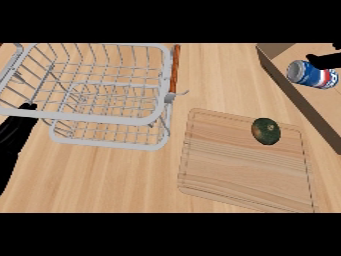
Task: Pick the can from the cutting board and place it in the cardboard box
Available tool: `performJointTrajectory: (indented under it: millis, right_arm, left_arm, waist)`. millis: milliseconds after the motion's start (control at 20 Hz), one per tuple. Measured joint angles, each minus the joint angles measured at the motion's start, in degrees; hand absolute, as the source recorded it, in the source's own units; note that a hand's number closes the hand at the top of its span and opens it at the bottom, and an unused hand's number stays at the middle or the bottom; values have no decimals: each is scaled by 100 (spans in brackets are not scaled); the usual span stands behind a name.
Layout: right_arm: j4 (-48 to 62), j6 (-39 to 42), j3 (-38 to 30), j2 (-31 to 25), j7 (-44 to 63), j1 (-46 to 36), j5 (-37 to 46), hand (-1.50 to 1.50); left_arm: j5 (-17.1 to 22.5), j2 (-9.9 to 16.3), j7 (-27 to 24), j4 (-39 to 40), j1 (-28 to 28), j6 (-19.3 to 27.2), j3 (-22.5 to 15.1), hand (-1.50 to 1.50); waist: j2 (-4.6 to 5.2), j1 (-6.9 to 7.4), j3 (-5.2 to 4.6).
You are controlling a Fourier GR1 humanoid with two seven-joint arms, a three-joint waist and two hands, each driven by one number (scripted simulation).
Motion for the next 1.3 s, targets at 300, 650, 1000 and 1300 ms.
performJointTrajectory:
  millis: [300,650,1000,1300]
  right_arm:
    - [500,-434,-266,100,-792,90,-324,-150]
    - [306,-1110,-1371,62,-1460,16,-1491,-150]
    - [144,-1002,-2115,-240,-1828,244,-2429,-150]
    - [156,-370,-2552,-824,-2110,641,-3069,-150]
  left_arm:
    - [24,25,23,39,-20,-63,53,0]
    - [10,-39,86,-90,98,5,108,0]
    - [58,-17,136,-57,109,-46,185,0]
    - [12,-31,105,-12,82,-49,224,0]
  waist:
    - [13,-4,34]
    - [6,-93,43]
    - [-33,-151,38]
    - [-50,-166,37]
